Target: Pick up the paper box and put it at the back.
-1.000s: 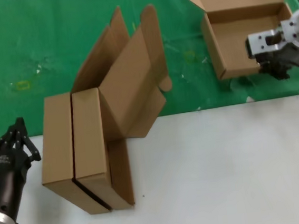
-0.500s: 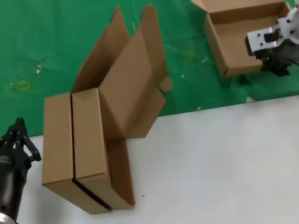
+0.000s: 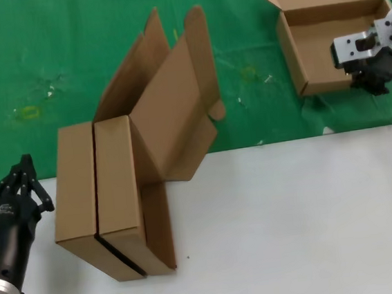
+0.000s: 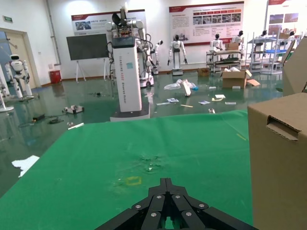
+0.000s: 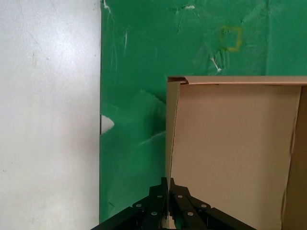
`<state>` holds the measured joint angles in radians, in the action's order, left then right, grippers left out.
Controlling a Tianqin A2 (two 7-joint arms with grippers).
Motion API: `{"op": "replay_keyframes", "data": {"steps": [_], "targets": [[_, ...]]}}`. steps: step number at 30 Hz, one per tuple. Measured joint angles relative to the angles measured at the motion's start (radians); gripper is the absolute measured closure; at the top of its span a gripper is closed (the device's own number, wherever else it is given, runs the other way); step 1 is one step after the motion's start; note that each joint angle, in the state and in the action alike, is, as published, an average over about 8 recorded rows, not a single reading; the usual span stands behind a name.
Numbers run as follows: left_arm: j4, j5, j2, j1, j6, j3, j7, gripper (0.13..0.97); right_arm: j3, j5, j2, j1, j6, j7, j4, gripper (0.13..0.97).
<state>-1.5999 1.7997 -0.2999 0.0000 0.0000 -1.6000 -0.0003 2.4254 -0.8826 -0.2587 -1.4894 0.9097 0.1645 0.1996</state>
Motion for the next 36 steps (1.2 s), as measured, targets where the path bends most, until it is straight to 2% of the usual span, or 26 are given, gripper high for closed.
{"op": "replay_keyframes", "data": {"steps": [13, 22, 31, 36], "targets": [[0.0, 0.0, 0.0, 0.0, 0.0, 0.0, 0.0, 0.953, -0.005, -0.01, 0.016, -0.016, -0.046, 0.036, -0.062, 0.947], [0.0, 0.0, 0.0, 0.0, 0.0, 0.0, 0.0, 0.953, -0.005, -0.01, 0.016, -0.016, -0.046, 0.036, -0.062, 0.897], [0.0, 0.0, 0.0, 0.0, 0.0, 0.0, 0.0, 0.953, -0.005, -0.01, 0.016, -0.016, -0.046, 0.036, -0.062, 0.776], [0.0, 0.0, 0.0, 0.0, 0.0, 0.0, 0.0, 0.953, -0.005, -0.01, 0.016, -0.016, -0.046, 0.036, -0.062, 0.657]]}}
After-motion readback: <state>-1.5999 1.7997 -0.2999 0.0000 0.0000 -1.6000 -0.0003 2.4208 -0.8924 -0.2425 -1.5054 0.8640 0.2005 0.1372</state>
